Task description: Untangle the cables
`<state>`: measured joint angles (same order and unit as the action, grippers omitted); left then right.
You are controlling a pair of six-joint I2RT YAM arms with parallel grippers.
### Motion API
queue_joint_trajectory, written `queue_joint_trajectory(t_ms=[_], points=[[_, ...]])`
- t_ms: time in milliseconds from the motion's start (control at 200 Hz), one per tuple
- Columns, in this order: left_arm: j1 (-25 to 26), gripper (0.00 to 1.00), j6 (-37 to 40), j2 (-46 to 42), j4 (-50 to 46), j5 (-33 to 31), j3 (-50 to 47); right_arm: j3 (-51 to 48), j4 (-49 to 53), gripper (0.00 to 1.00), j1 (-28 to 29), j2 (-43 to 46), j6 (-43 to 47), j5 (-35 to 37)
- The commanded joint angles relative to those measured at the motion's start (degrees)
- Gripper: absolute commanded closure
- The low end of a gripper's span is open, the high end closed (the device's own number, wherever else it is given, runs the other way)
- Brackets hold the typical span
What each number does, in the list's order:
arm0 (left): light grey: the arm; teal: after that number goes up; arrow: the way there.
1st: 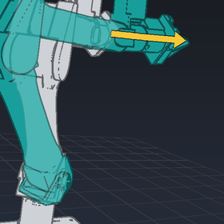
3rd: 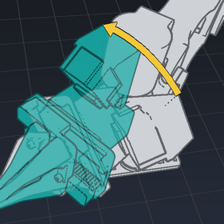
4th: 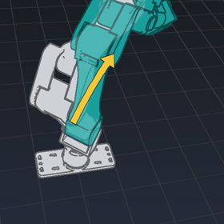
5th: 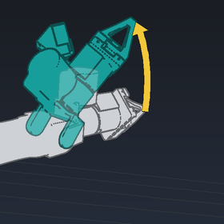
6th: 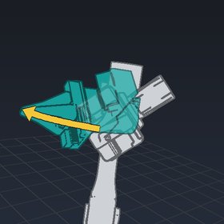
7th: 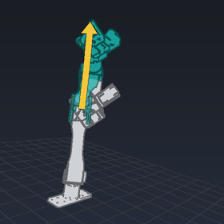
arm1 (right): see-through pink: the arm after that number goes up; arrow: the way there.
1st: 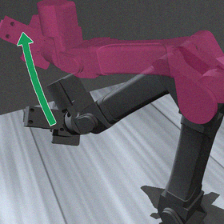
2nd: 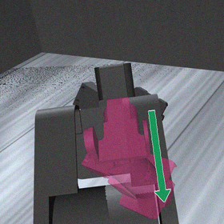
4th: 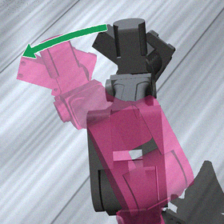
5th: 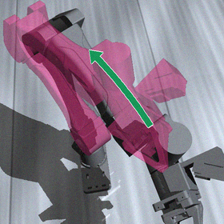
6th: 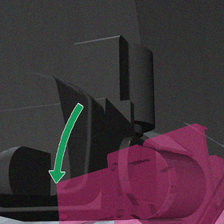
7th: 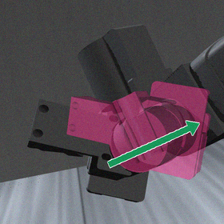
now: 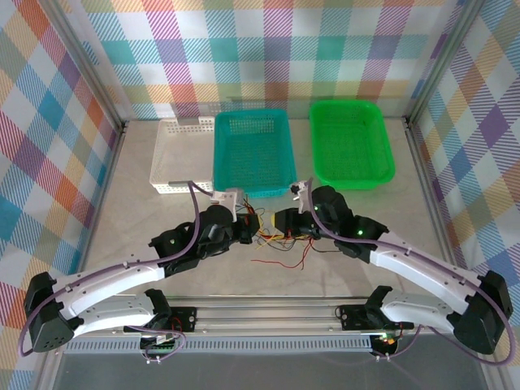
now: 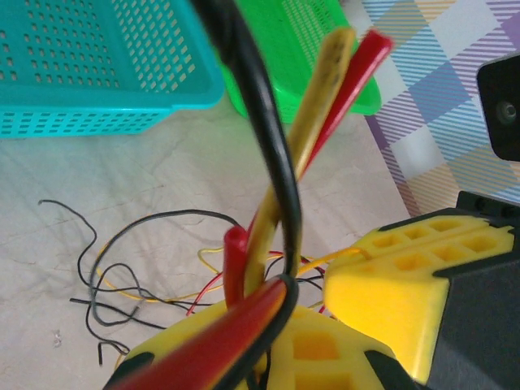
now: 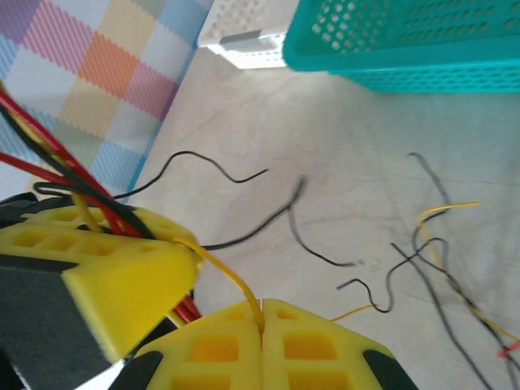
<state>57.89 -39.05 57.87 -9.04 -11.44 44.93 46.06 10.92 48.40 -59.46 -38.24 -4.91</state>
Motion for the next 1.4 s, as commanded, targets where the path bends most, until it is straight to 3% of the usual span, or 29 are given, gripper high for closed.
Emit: queue_joint_trajectory(t_ms=[0,380,535,700,1005,1255,1370,1395], points=[[-0.36,1.0,2.19,-2.78,-0.57,-0.86,0.97,0.39,4.43,1.0,-1.33,4.47,-0.74,8.33],[-1.62,1.0,6.64,-6.08,-3.01,1.89,1.27,5.66,11.8,1.0,-5.42,9.65,1.88,9.54],[-1.98,1.0,11.87,-8.03,-6.22,5.55,3.08,7.03,17.19,1.0,-10.71,12.85,1.51,10.54],[-2.72,1.0,16.81,-9.66,-14.34,5.55,5.59,7.85,20.75,1.0,-18.44,15.34,1.82,6.15],[-5.32,1.0,21.0,-14.47,-18.95,7.22,5.74,11.2,26.98,1.0,-22.85,14.19,5.54,7.83],[-6.58,1.0,24.54,-14.03,-31.25,-1.42,10.16,15.71,34.16,1.0,-26.72,13.9,8.02,12.56],[-6.65,1.0,23.66,-16.0,-28.47,1.94,7.93,14.41,31.4,1.0,-26.96,13.54,9.02,4.81],[-6.65,1.0,23.39,-16.11,-27.68,2.75,7.69,13.88,30.04,0.9,-26.96,13.45,9.47,1.0]])
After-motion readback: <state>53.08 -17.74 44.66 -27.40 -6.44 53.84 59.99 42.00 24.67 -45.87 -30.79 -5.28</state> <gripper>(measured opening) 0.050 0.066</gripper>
